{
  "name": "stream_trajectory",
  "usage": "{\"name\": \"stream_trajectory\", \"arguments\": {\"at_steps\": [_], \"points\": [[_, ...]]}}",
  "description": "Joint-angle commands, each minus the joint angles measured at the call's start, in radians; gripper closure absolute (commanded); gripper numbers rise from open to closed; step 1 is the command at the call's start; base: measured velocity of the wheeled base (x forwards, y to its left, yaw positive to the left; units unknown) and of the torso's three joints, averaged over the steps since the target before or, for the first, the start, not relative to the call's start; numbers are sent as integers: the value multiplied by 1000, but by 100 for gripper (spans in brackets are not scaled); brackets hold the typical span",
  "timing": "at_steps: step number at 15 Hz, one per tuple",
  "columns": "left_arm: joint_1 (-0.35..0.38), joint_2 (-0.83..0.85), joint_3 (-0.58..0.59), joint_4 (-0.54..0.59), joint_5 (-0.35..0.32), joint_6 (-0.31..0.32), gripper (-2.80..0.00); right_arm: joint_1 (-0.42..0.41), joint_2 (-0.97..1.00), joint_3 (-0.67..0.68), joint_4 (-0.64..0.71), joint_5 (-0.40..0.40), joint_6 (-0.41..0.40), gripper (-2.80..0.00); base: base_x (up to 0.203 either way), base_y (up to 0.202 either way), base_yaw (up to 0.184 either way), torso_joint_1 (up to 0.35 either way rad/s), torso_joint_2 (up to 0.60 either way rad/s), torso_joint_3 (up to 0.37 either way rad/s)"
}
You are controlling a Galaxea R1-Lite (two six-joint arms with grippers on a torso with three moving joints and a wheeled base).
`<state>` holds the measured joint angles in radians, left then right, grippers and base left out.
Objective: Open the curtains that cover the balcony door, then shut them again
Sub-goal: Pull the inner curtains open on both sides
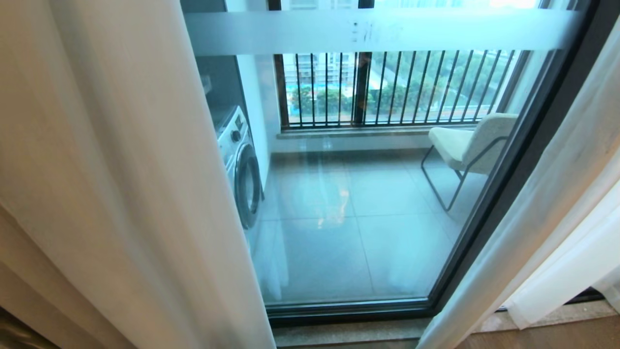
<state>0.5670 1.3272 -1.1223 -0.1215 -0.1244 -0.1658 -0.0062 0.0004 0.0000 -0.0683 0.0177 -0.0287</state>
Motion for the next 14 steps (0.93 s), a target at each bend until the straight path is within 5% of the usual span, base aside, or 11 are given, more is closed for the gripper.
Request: {"name": "stream_trajectory", "arguments": {"at_steps": [1,5,14], "points": [[1,0,-1,-1,0,-1,0,0,0,0,-1,1,0,0,0,192,-4,2,5,7],[9,3,-2,-1,3,-1,0,0,0,0,-1,-1,0,0,0,128,1,5,3,1],[33,37,-29,-3,2,2,0,0,0,0,-1,0,0,0,0,0,0,0,0,0]]}}
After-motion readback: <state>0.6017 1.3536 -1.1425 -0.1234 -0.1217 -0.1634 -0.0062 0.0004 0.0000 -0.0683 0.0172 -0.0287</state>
